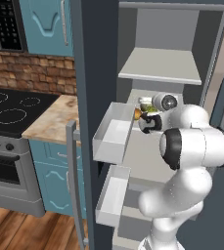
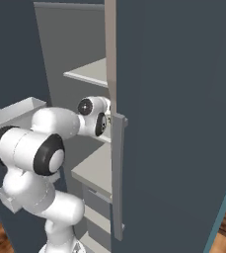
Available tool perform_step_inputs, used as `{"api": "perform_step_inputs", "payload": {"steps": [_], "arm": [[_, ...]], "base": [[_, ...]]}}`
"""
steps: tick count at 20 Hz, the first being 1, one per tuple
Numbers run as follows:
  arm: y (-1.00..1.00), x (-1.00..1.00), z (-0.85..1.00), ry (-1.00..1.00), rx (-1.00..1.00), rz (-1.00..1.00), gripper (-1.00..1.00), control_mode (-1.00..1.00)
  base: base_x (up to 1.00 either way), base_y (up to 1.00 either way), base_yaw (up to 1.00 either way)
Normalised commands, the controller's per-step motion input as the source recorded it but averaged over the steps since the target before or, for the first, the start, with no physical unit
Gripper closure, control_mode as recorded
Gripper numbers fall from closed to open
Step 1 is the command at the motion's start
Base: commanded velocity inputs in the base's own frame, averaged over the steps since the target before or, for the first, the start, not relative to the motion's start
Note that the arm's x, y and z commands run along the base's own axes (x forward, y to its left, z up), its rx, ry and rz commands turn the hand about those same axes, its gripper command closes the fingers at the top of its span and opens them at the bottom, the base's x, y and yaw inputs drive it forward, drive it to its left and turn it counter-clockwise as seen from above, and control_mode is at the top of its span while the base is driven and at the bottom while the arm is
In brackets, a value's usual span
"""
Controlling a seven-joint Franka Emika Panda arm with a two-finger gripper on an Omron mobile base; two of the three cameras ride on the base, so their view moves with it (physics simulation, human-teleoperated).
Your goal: Take the cucumber and broccoli from the highest rack and move them to the second highest rack where the potato and garlic are located, to maximize freezer space. Close the freezer door after rearranging.
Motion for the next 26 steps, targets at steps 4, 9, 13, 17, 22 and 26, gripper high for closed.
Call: {"api": "perform_step_inputs", "payload": {"steps": [4, 9, 13, 17, 22, 26], "arm": [[0.25, -0.50, 0.42, 0.07, 0.00, -0.06, -1.00, -1.00], [0.37, -0.75, 0.11, 0.02, 0.00, 0.00, -1.00, -1.00], [0.30, -0.79, 0.18, 0.00, 0.00, 0.00, -1.00, -1.00], [0.15, -0.65, 0.35, 0.14, 0.00, -0.04, -1.00, -1.00], [0.08, -0.63, 0.38, 0.24, 0.00, -0.03, -1.00, -1.00], [0.09, -0.71, 0.25, 0.17, 0.00, 0.00, -1.00, -1.00]], "base": [[0.00, 0.00, 0.00], [0.00, 0.00, 0.00], [0.00, 0.00, 0.00], [0.00, 0.00, 0.00], [0.00, 0.00, 0.00], [0.00, 0.00, 0.00]]}}
